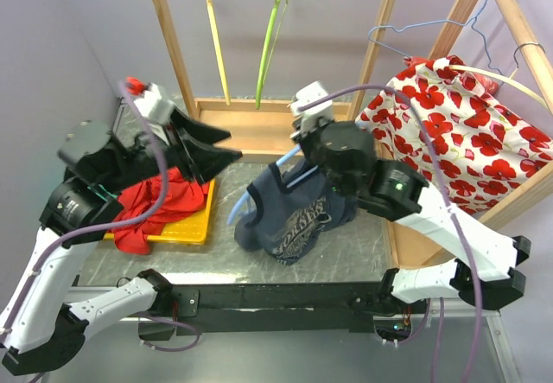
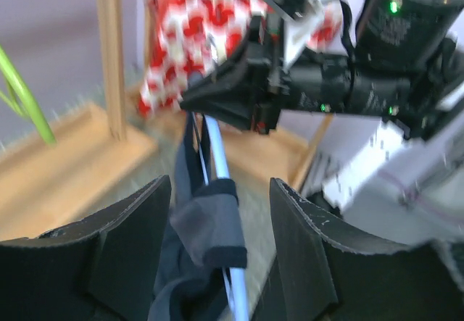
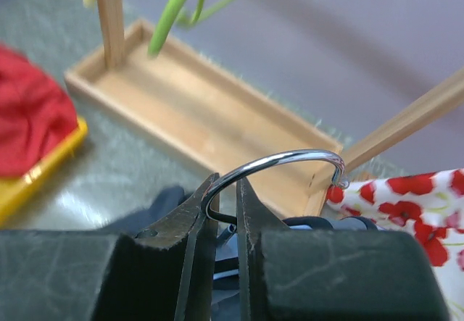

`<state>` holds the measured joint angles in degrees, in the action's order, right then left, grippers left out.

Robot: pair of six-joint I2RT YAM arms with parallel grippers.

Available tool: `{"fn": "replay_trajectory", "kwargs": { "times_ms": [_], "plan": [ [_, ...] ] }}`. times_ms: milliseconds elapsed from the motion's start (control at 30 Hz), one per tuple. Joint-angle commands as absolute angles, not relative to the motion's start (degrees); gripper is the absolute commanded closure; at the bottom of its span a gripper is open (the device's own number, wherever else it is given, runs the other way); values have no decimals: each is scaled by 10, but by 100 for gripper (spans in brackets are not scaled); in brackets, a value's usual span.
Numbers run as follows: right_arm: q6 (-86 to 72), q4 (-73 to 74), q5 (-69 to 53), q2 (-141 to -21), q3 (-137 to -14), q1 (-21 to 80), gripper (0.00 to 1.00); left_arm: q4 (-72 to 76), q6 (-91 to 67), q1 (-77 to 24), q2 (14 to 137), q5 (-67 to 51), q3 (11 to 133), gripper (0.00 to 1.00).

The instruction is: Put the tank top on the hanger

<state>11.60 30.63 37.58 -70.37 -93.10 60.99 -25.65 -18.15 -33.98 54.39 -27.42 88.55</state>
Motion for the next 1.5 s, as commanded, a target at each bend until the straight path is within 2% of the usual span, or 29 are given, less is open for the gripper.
{"fn": "replay_trajectory", "kwargs": {
  "times_ms": [0, 300, 567, 800, 967, 1167, 1233, 1267, 1300, 1400, 1467],
  "plan": [
    [101, 285, 375, -683, -900, 613, 100, -321, -142, -338, 529, -337, 826, 38],
    [95, 263, 393, -685, -840, 613, 100, -363, -113, -359, 533, -359, 752, 38],
    [89, 256, 400, -700, -820, 614, 100, -362, -117, -435, 562, -273, 729, 40],
    [83, 256, 403, -700, -810, 614, 100, -354, -126, -477, 598, -192, 736, 51],
    [83, 251, 404, -697, -807, 613, 100, -370, -120, -504, 618, -139, 746, 55],
    [85, 245, 410, -693, -796, 611, 100, -358, -126, -517, 617, -120, 741, 72],
    [82, 242, 407, -686, -794, 611, 100, -354, -128, -522, 618, -109, 740, 82],
    [80, 242, 402, -685, -793, 608, 100, -353, -129, -526, 618, -101, 739, 95],
    [77, 242, 400, -680, -791, 608, 100, -351, -133, -530, 618, -93, 738, 99],
    [71, 238, 392, -674, -788, 606, 100, -331, -147, -541, 614, -59, 731, 99],
    [67, 236, 388, -669, -783, 605, 82, -300, -156, -546, 604, -41, 716, 99]
  ]
}}
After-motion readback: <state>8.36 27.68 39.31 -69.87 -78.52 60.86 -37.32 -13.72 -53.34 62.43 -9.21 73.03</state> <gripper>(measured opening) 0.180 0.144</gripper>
